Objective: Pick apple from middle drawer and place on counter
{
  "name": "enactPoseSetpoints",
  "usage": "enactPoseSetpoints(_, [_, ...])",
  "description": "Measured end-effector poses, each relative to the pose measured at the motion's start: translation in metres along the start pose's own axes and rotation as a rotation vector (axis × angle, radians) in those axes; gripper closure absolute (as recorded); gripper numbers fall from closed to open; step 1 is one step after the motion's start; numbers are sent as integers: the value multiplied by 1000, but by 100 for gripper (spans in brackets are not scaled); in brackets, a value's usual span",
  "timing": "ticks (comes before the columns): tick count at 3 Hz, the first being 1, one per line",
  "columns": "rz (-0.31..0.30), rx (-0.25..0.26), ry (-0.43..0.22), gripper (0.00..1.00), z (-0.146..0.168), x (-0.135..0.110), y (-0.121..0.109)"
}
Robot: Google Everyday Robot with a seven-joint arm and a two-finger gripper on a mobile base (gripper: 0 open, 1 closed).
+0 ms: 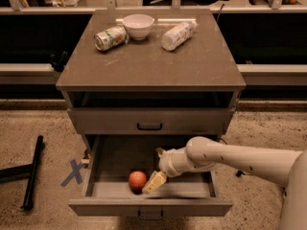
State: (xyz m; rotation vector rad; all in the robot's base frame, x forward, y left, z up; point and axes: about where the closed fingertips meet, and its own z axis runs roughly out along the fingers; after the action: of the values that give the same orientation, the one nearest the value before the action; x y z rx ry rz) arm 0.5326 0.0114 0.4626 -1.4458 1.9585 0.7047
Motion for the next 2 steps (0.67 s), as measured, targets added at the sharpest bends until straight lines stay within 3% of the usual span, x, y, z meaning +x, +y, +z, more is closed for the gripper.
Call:
enactPoseSetpoints(1, [29, 44, 13, 0, 12, -11, 0])
enactPoseSetpoints(2, [18, 55, 44, 0, 37, -25, 5])
